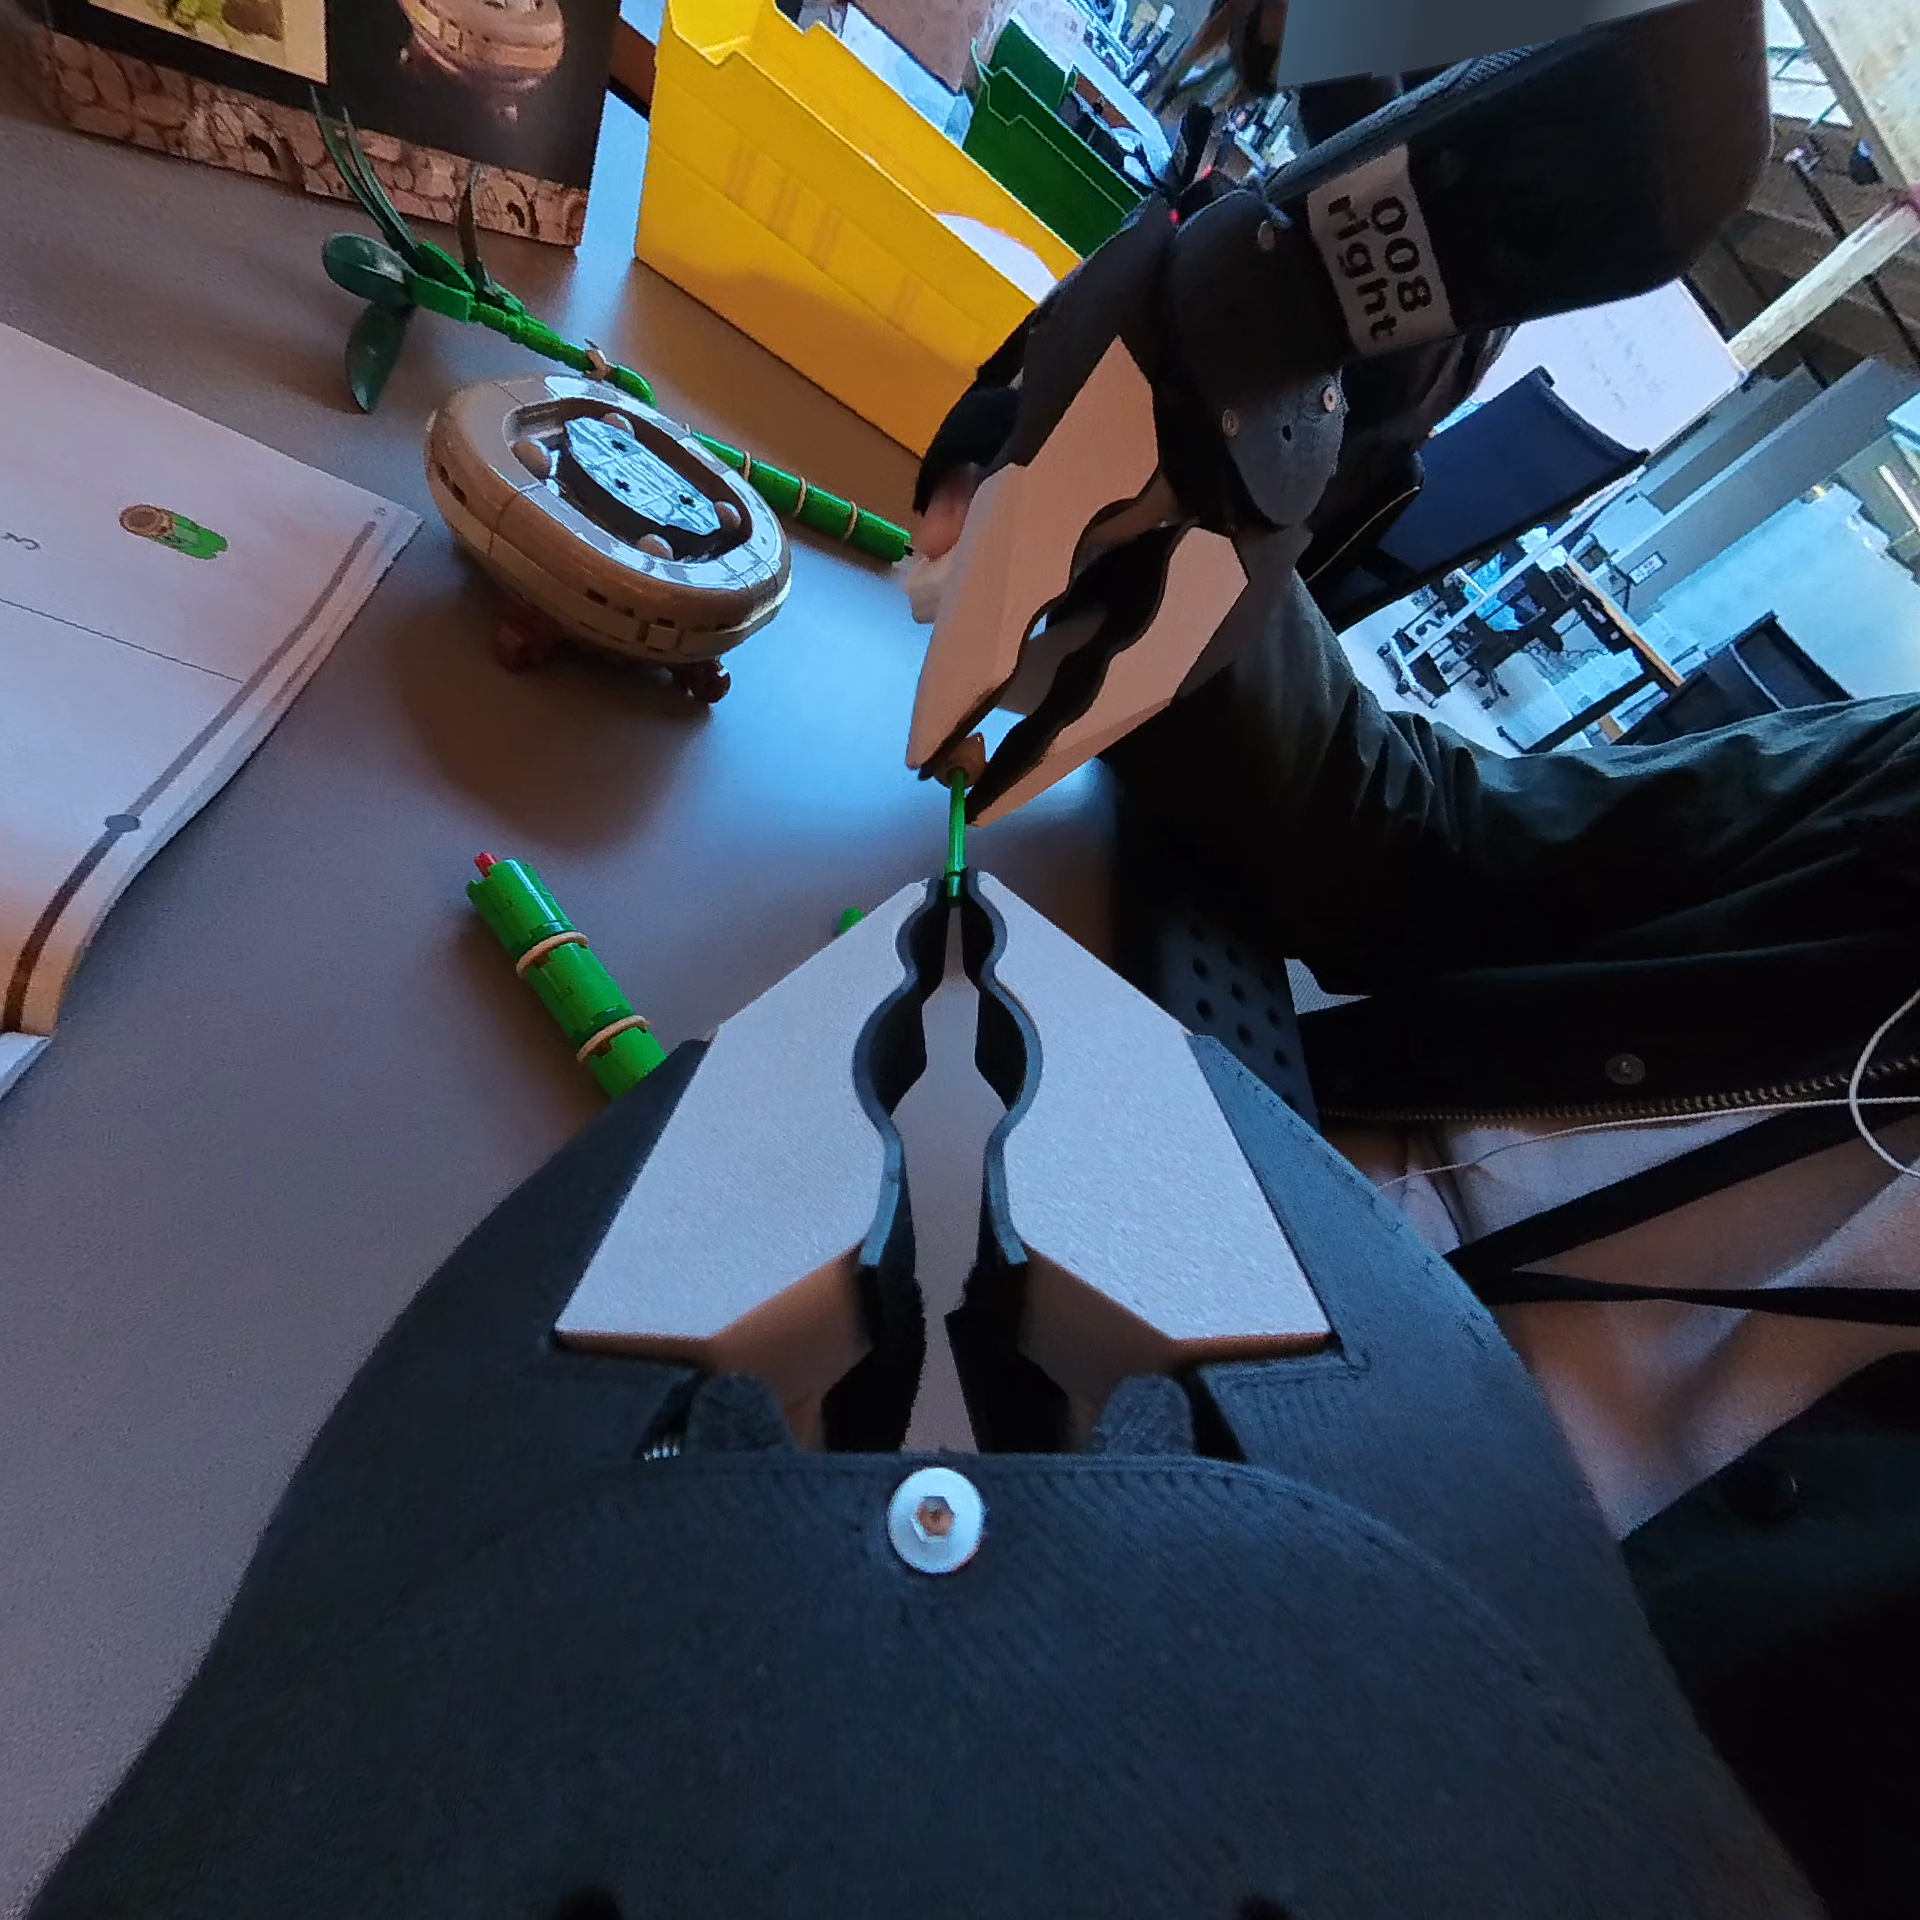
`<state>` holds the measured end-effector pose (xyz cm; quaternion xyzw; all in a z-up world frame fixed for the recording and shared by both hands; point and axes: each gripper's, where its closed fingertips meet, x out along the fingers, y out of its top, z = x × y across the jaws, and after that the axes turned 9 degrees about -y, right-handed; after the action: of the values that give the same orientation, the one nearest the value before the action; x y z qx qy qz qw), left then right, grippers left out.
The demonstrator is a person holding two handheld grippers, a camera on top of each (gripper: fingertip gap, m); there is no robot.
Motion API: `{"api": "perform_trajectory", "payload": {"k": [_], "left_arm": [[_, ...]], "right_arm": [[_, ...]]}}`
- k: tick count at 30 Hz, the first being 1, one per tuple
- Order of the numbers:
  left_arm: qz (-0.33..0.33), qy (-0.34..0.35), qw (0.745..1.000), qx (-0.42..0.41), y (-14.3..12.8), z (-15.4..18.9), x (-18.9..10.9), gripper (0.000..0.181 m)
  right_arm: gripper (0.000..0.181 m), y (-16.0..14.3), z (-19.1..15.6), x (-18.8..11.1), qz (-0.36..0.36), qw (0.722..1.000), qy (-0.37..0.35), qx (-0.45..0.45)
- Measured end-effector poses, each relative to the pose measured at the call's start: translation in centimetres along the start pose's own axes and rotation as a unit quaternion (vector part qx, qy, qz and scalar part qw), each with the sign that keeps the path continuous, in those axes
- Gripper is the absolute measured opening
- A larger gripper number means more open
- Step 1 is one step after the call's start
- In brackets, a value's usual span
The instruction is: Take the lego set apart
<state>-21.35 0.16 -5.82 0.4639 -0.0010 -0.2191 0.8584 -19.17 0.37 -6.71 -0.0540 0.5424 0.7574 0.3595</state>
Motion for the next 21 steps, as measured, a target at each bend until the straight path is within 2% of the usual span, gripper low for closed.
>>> {"api": "perform_trajectory", "payload": {"k": [2,3,4,6,8,12,15,18,21], "left_arm": [[-0.009,0.018,1.000,-0.005,-0.3,-0.6,-0.5,0.001],[-0.003,0.045,0.999,-0.002,-0.2,-1.4,-1.7,0.001],[0.029,0.056,0.998,-0.005,0.7,-1.7,-3.4,0.001],[0.112,0.035,0.993,-0.021,2.7,-1.3,-6.6,0.000],[0.134,0.023,0.991,-0.014,3.0,-1.1,-7.5,0.000],[0.099,0.009,0.995,-0.006,2.3,-0.9,-4.7,0.001],[0.075,0.003,0.997,0.001,1.6,-0.6,-3.1,0.001],[0.067,0.011,0.998,0.014,1.5,-0.6,-2.6,0.001],[0.063,0.010,0.998,0.021,1.5,-0.4,-2.4,0.001]], "right_arm": [[0.012,-1.4,0.6,-0.4,-0.039,0.999,-0.014,-0.008],[0.013,-3.9,1.5,-1.0,-0.097,0.995,-0.033,-0.018],[0.013,-4.7,1.9,-1.9,-0.092,0.995,-0.033,0.000],[0.012,-3.0,2.6,-3.6,-0.009,0.994,-0.008,0.105],[0.012,-2.0,2.2,-3.8,0.014,0.990,0.026,0.140],[0.013,-4.9,-1.3,0.0,-0.085,0.988,0.085,0.097],[0.016,-5.6,-2.4,1.3,-0.101,0.983,0.115,0.106],[0.028,-3.6,-0.8,1.3,-0.042,0.987,0.085,0.129],[0.028,-0.2,1.0,0.6,0.042,0.993,0.029,0.108]]}}
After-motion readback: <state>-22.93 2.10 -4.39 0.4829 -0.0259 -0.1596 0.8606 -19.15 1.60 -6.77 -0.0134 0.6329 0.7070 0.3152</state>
